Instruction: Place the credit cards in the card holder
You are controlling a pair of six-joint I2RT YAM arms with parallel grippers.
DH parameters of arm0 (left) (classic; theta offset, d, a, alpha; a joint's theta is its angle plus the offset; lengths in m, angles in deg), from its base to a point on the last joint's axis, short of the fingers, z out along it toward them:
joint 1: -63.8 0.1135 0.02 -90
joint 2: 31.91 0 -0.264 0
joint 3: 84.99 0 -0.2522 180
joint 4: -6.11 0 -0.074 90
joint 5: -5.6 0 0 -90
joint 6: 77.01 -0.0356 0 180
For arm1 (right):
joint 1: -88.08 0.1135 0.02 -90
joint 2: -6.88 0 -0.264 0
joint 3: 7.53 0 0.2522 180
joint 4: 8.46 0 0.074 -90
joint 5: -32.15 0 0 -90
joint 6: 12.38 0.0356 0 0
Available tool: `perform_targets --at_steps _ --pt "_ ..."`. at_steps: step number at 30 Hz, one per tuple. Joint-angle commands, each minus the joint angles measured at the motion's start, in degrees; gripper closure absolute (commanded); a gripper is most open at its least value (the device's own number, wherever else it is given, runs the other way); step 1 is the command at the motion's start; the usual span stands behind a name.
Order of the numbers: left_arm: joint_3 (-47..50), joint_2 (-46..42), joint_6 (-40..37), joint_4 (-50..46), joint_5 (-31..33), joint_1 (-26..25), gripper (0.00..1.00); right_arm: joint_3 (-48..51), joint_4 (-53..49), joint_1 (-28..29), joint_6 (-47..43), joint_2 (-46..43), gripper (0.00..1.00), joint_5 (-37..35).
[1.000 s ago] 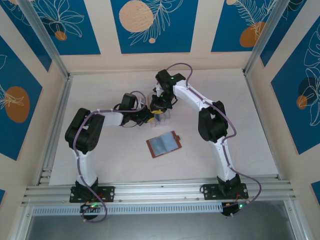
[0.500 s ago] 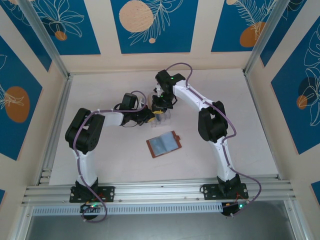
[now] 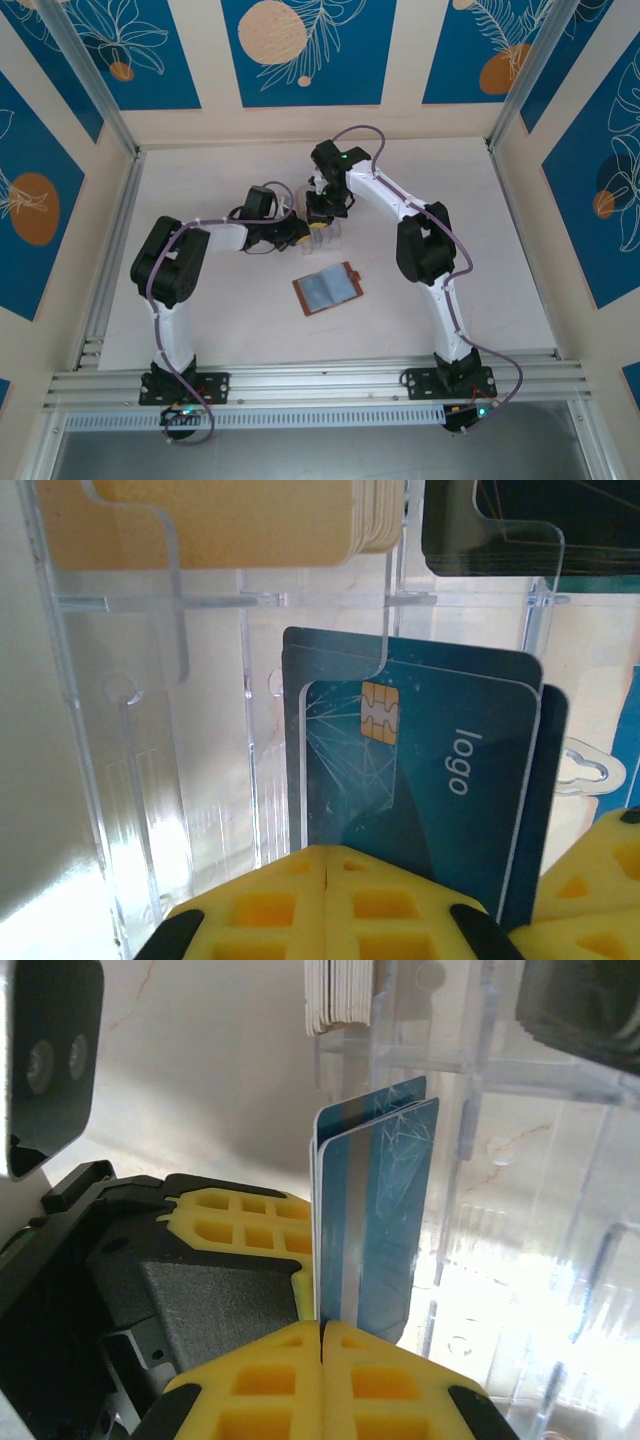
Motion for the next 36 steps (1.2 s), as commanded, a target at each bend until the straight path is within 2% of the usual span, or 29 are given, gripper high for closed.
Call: perform_targets --at_steps 1,20,36 --pt "-1.77 -0.12 -2.32 -2.62 0.55 -0.98 0.96 0.80 -2.08 -0.26 -1.14 -3.90 1.00 -0.79" --pt "-4.73 -0.65 -5.69 -7.95 1.17 -1.20 0.95 2.89 -2.60 -1.65 -1.39 -9.00 1.00 -5.99" --pt "-10.71 -0.26 -9.85 -15.26 2.78 -3.78 0.95 5.81 -1.97 -2.25 -1.67 -13.94 1.00 -9.46"
